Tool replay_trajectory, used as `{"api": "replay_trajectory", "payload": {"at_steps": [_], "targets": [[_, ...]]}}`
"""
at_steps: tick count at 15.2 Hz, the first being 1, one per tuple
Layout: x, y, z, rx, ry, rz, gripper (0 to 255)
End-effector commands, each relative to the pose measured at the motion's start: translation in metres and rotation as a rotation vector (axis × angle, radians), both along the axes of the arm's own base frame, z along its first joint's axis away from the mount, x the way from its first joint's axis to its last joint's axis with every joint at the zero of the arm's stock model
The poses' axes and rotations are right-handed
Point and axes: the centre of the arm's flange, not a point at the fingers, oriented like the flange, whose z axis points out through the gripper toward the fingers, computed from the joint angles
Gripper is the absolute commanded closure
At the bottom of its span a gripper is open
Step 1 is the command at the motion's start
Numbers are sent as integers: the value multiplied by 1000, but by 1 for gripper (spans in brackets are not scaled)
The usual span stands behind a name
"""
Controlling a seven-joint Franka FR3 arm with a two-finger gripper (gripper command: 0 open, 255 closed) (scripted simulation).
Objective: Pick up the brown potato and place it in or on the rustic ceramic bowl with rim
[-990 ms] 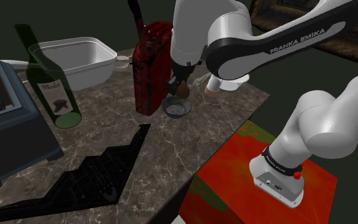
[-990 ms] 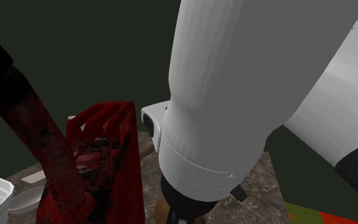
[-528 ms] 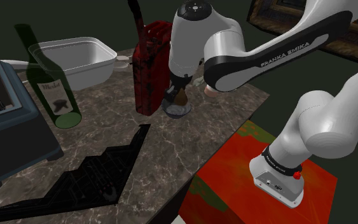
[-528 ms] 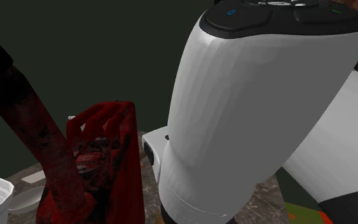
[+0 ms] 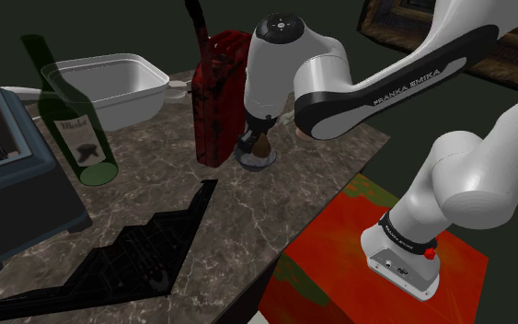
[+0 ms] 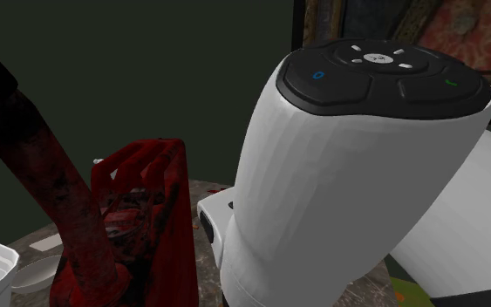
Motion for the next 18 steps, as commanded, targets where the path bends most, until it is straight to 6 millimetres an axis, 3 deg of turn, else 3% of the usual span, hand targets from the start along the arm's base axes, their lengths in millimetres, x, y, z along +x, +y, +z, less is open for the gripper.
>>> {"api": "replay_trajectory", "payload": {"at_steps": [1, 2, 7, 11, 18], "targets": [[0, 0, 0, 0, 0, 0, 255], [0, 0, 0, 0, 0, 0, 0], [0, 0, 0, 0, 0, 0, 0], [-14, 13, 46, 0, 0, 0, 0], [-14, 13, 46, 0, 0, 0, 0]]}}
